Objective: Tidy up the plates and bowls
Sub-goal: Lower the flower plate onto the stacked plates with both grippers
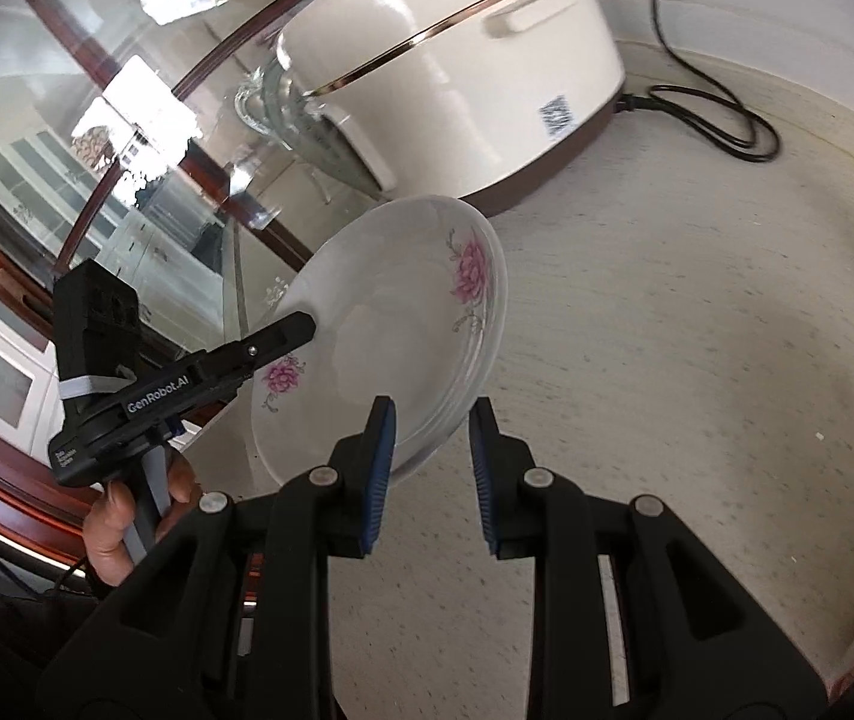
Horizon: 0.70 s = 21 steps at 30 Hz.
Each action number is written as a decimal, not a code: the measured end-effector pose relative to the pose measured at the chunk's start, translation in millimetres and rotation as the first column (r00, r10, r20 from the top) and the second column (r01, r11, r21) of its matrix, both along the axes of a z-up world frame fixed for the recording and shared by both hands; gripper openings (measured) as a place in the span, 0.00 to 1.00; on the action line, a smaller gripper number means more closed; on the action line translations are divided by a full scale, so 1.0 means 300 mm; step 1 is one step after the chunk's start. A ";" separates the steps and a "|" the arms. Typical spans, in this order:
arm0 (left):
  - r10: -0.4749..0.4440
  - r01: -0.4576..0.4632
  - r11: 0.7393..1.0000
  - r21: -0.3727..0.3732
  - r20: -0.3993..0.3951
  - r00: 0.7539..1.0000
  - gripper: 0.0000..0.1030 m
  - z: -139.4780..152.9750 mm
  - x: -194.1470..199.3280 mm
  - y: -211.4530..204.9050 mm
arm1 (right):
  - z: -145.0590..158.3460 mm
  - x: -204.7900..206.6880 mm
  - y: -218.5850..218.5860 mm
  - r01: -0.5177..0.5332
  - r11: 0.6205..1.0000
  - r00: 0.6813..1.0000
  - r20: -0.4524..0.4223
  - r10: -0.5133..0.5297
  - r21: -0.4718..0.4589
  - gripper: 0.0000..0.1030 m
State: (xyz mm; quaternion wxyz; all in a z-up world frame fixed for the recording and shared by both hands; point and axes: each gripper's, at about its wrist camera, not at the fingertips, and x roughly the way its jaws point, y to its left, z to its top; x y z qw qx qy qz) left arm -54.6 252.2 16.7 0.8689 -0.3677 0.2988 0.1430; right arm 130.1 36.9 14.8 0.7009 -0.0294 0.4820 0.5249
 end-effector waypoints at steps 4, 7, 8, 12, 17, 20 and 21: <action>0.053 -0.052 0.998 0.022 -0.015 0.999 0.08 -0.002 -0.036 0.038 | -0.026 -0.021 0.068 -0.039 0.999 0.999 0.012 0.039 -0.002 0.28; 0.085 -0.083 0.996 0.041 -0.031 0.996 0.08 -0.017 -0.055 0.063 | -0.051 -0.031 0.117 -0.069 0.998 0.997 0.016 0.069 0.004 0.28; 0.091 -0.090 0.995 0.043 -0.036 0.995 0.08 -0.025 -0.059 0.071 | -0.064 -0.035 0.135 -0.079 0.997 0.997 0.017 0.079 0.004 0.28; 0.114 -0.111 0.992 0.058 -0.056 0.992 0.08 -0.052 -0.065 0.085 | -0.097 -0.056 0.185 -0.107 0.994 0.993 0.047 0.107 -0.015 0.28; 0.127 -0.122 0.990 0.076 -0.067 0.990 0.08 -0.067 -0.087 0.091 | -0.125 -0.063 0.209 -0.131 0.991 0.989 0.071 0.132 -0.025 0.28; 0.124 -0.119 0.989 0.088 -0.061 0.990 0.08 -0.064 -0.085 0.075 | -0.113 -0.079 0.225 -0.130 0.989 0.982 0.126 0.138 -0.068 0.28; 0.128 -0.122 0.988 0.095 -0.060 0.990 0.08 -0.063 -0.084 0.069 | -0.109 -0.085 0.229 -0.125 0.989 0.980 0.147 0.136 -0.081 0.28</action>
